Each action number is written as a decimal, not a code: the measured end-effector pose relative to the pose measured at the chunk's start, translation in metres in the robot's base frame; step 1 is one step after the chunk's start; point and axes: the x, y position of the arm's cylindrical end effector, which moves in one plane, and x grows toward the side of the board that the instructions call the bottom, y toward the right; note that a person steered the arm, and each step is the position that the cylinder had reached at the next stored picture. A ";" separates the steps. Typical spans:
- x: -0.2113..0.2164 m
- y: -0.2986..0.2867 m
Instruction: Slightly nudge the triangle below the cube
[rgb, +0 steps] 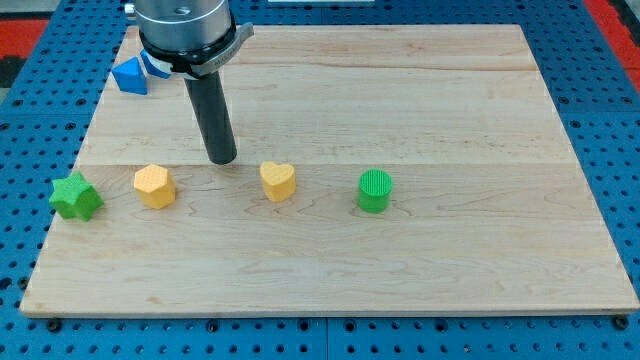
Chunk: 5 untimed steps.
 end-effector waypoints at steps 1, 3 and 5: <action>0.000 -0.006; -0.013 -0.098; -0.107 -0.154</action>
